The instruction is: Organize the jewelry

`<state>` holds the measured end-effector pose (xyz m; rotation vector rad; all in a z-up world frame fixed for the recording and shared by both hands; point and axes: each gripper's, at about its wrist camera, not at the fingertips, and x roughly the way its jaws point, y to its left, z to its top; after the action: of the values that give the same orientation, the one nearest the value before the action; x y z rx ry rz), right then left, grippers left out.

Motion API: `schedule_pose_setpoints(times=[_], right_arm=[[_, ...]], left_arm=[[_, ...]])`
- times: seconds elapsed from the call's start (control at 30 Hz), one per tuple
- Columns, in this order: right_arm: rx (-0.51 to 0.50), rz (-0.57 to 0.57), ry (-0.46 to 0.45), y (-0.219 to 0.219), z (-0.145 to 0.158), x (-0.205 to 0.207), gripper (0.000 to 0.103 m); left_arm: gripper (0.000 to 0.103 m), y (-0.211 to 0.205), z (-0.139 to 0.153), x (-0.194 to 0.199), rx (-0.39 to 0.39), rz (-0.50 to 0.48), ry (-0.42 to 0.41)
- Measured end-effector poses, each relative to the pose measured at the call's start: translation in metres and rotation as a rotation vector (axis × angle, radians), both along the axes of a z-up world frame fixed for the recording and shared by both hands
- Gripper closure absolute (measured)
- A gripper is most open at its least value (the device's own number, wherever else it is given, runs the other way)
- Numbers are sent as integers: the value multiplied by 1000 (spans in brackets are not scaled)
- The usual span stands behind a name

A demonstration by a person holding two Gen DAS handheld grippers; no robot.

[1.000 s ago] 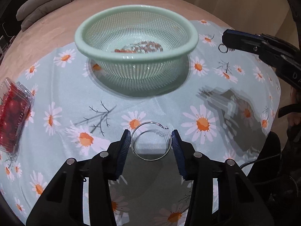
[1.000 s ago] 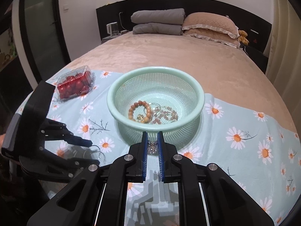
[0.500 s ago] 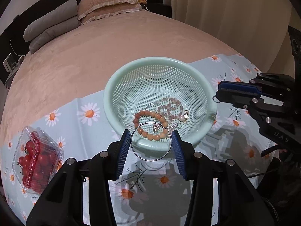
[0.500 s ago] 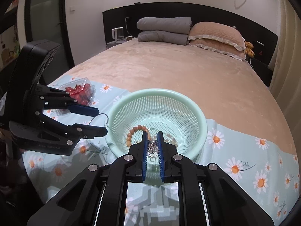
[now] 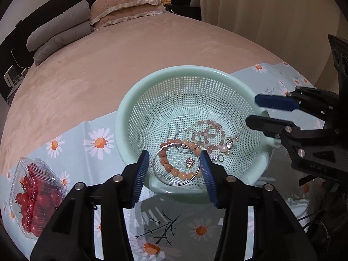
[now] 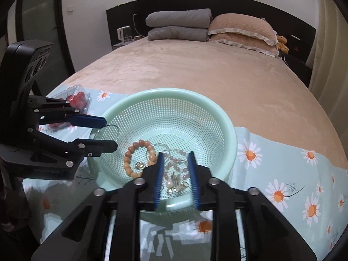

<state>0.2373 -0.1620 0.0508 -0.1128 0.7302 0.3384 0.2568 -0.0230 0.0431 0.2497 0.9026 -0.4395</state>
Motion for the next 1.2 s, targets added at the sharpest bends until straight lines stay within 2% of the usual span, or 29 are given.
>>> schedule_pose_setpoints(times=[0.03, 0.1, 0.17, 0.37, 0.53, 0.63, 0.7, 0.9, 1.07, 1.2], right_arm=[[2, -32, -34, -4, 3, -3, 14], [32, -49, -69, -11, 11, -7, 14], [43, -66, -78, -14, 16, -9, 14], [-12, -93, -111, -10, 32, -23, 14], [-54, -91, -162, -5, 50, -53, 14], [-33, -95, -181, -6, 58, -74, 12], [-14, -96, -142, -6, 58, -82, 11], [1, -198, -96, -8, 40, -111, 9], [-21, -285, -129, -14, 11, -149, 9], [-66, -326, -157, -19, 3, -182, 8]], left_arm=[[20, 1, 2, 0, 11, 23, -23], [11, 6, 9, -4, 26, 61, -81], [6, 11, 15, -6, 27, 91, -101], [6, 23, 33, -28, 27, 145, -151], [6, 32, 45, -57, 11, 190, -157], [6, 36, 49, -79, -21, 218, -165], [6, 36, 49, -95, -23, 233, -175], [6, 24, 27, -140, 38, 242, -226], [6, 27, 2, -168, -10, 275, -149], [6, 31, -2, -192, -41, 311, -141]])
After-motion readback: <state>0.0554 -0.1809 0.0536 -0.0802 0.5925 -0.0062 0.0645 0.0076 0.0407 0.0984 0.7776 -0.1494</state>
